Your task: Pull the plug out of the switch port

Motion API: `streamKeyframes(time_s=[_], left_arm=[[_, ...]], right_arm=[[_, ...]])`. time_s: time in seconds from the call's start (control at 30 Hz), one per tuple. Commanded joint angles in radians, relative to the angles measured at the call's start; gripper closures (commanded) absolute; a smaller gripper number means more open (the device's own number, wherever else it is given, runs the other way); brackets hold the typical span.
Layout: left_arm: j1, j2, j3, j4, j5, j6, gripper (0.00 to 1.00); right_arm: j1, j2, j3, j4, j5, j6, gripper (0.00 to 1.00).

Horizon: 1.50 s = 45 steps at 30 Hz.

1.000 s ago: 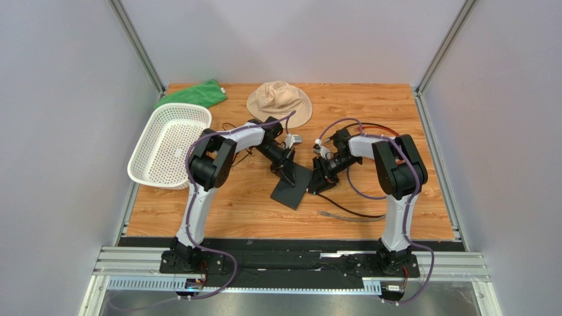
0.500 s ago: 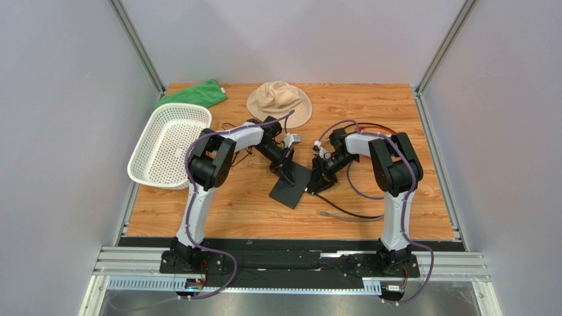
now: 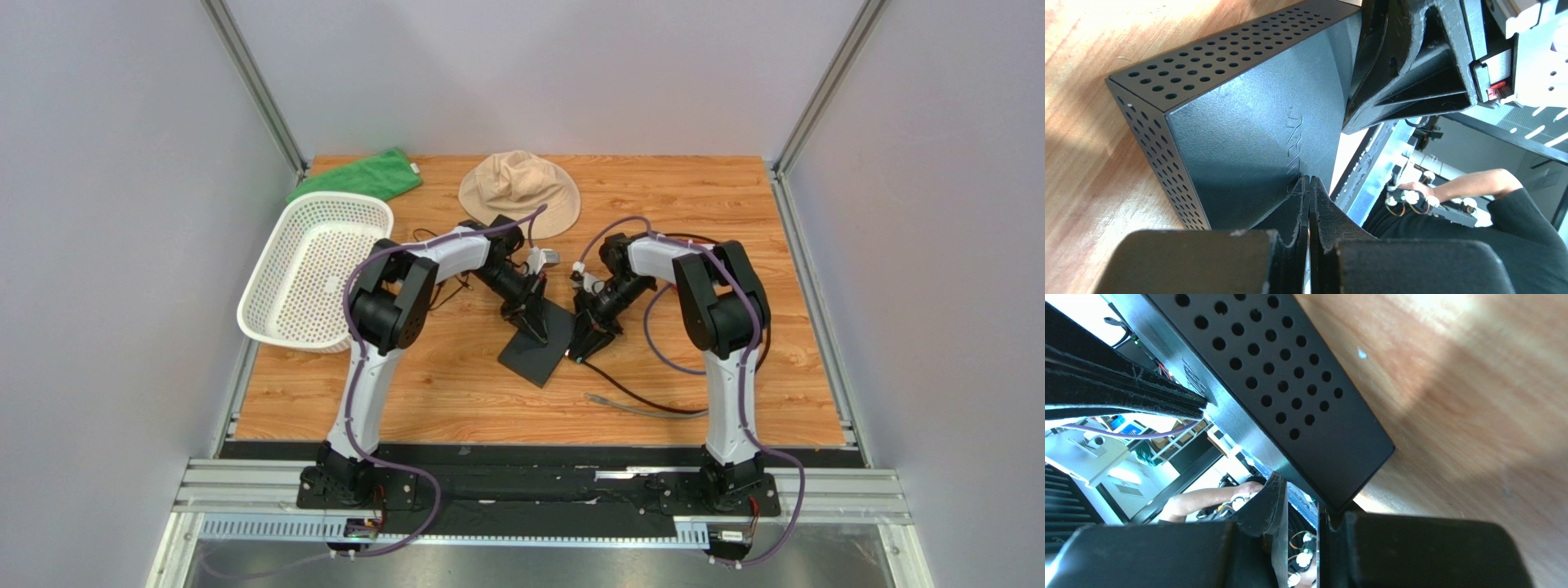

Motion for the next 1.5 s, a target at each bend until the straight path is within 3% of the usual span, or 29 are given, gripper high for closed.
streamKeyframes(time_s=[0.0, 0.17, 0.5, 0.57, 0.73, 0.8, 0.9, 1.13, 1.47], left_arm=[[0.005, 0.025, -0.003, 0.031, -0.21, 0.038, 1.0], [0.016, 0.018, -0.023, 0.037, -0.224, 0.033, 1.0], [0.03, 0.012, -0.021, 0.026, -0.195, 0.062, 1.0], [0.033, -0.02, 0.001, 0.013, -0.167, 0.097, 1.0], [0.028, -0.216, -0.049, 0.127, -0.13, 0.079, 1.0], [0.01, -0.248, -0.081, 0.155, -0.14, 0.073, 1.0], [-0.003, -0.18, -0.077, 0.148, -0.156, 0.042, 1.0], [-0.021, -0.035, -0.049, 0.129, -0.293, -0.048, 1.0], [-0.018, 0.009, -0.069, 0.111, -0.397, -0.127, 1.0]], right_arm=[[0.02, 0.068, -0.117, -0.056, 0.432, -0.106, 1.0], [0.005, 0.016, -0.192, -0.138, 0.409, -0.183, 1.0], [-0.035, 0.02, -0.128, -0.167, 0.342, -0.259, 1.0], [-0.036, 0.03, -0.065, -0.141, 0.273, -0.258, 1.0], [-0.001, 0.068, 0.17, -0.008, 0.292, -0.207, 1.0], [0.011, 0.143, 0.258, -0.055, 0.312, -0.244, 1.0], [0.014, 0.229, 0.38, -0.156, 0.332, -0.276, 1.0], [0.013, 0.24, 0.313, -0.199, 0.406, -0.296, 1.0], [-0.03, 0.242, 0.213, -0.365, 0.409, -0.283, 1.0]])
